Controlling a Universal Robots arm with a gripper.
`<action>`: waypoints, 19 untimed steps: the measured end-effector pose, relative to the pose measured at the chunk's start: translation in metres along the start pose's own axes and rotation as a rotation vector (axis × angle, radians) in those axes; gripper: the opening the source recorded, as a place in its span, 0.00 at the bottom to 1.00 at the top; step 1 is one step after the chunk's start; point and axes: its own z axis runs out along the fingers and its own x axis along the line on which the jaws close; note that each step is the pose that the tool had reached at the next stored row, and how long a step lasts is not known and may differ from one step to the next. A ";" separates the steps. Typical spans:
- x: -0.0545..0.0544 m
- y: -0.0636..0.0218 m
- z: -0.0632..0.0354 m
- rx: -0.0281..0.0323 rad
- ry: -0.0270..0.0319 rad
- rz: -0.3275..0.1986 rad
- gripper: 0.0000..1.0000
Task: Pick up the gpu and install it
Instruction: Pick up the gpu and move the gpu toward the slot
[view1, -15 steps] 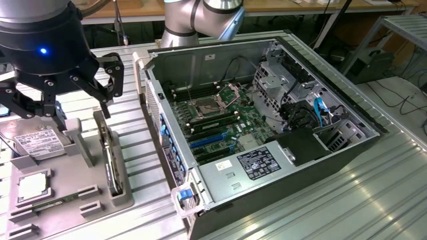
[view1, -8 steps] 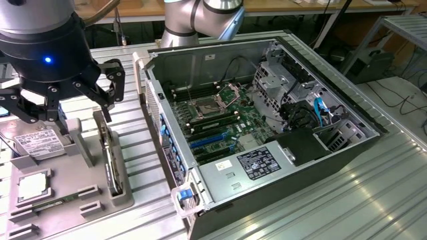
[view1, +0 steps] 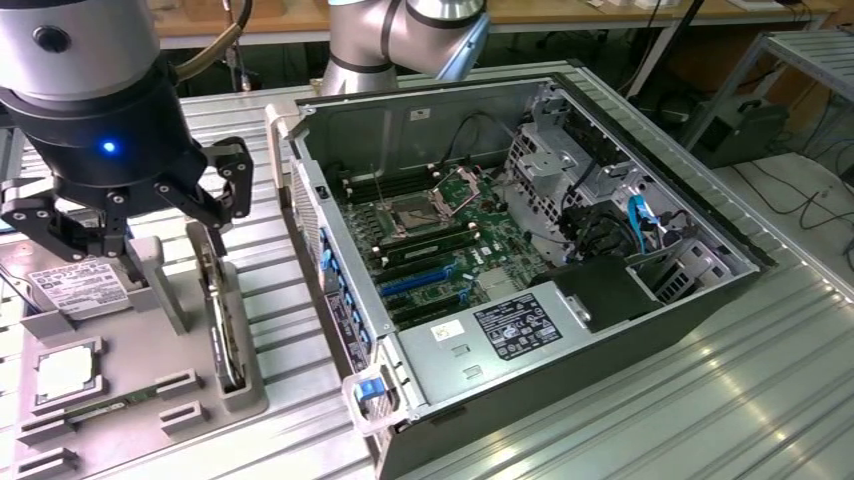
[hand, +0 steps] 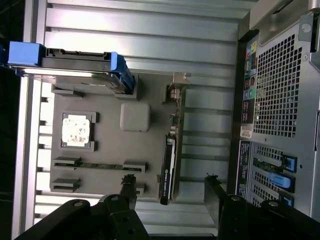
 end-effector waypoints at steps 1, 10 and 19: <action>0.000 -0.0001 0.0022 0.0001 0.0001 0.000 0.66; -0.004 -0.0013 0.0189 0.0015 0.0011 0.000 0.66; -0.010 -0.0025 0.0334 0.0015 0.0012 0.000 0.66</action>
